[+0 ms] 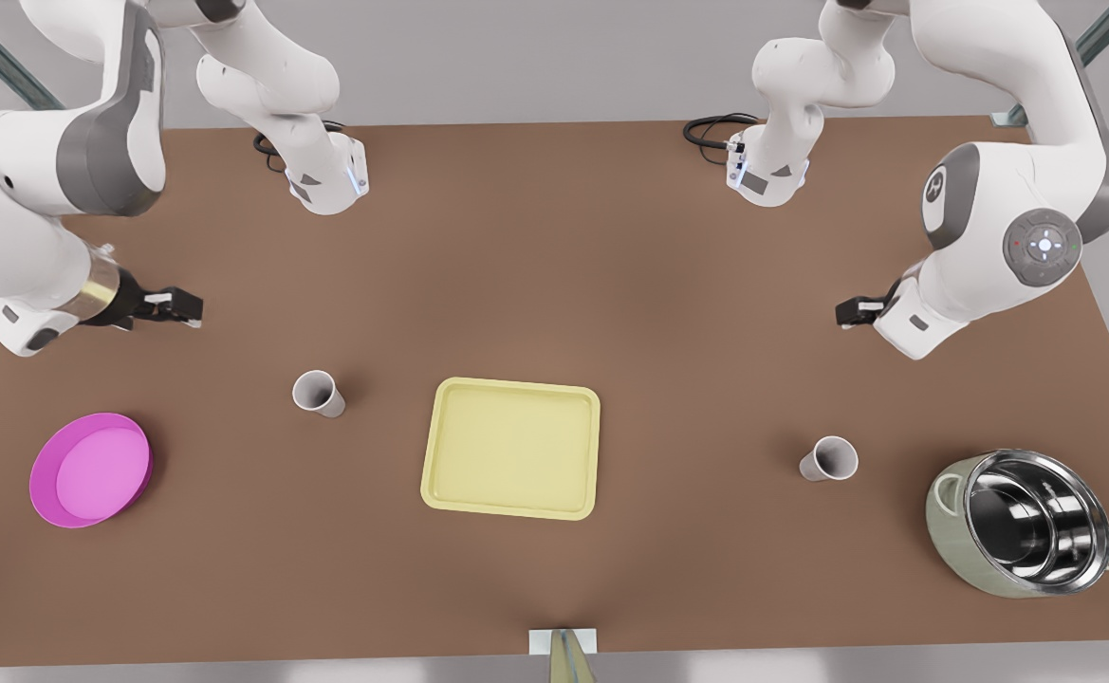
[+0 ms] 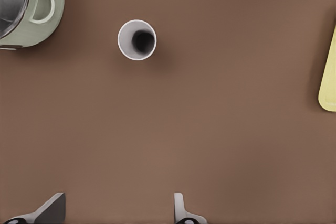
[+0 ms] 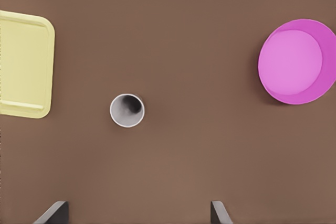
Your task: Use both arms to respectively pick up the white IKEA cups from the middle-left and middle-right positions, then place the white IKEA cups onto the middle-middle tray, ensuring that the cups remain upright and do not tip over
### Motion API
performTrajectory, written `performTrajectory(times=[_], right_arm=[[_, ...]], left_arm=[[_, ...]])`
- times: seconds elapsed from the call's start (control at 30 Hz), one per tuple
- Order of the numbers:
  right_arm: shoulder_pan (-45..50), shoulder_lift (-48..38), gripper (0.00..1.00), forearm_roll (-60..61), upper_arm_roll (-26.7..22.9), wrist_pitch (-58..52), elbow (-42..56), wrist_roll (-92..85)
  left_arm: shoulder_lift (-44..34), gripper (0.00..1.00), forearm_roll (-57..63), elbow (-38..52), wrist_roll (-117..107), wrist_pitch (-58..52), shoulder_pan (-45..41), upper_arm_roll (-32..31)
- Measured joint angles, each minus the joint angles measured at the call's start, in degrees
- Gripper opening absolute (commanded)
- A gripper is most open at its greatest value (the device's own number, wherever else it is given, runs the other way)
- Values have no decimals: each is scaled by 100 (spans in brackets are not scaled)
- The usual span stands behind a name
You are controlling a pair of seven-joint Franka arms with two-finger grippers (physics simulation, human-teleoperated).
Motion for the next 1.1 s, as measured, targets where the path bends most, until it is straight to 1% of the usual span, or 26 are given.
performTrajectory(times=[0.13,0.17,0.27,0.3,0.37,0.43,0.6,0.77,0.93,1.0,1.1], right_arm=[[60,-16,100,154,-14,33,-45,55],[70,4,100,172,-15,32,-52,67],[70,194,100,203,-16,46,-65,96],[67,273,100,207,-12,64,-67,105],[70,414,100,212,-8,129,-69,121],[69,548,100,212,-7,232,-108,133],[69,606,100,215,-2,712,-655,151],[79,608,100,218,6,1359,-1238,164],[119,717,100,221,31,2048,-1710,167],[137,931,100,221,42,2386,-1850,162],[138,1021,100,221,45,2870,-2151,156]], left_arm=[[37,100,-8,1,-24,4,-3,5],[242,100,-5,106,-40,12,1,14],[1650,100,-12,1293,-52,68,263,24],[2028,100,-36,1517,-44,187,398,22],[2484,100,-81,1650,-20,552,555,15],[2741,100,-102,1661,2,938,633,12],[3047,100,-129,1648,44,1674,701,10],[3245,100,-153,1351,77,2135,834,11],[3327,100,-150,941,104,2424,884,19],[3356,100,-151,865,111,2489,885,16],[3415,100,-158,836,120,2555,913,13]])
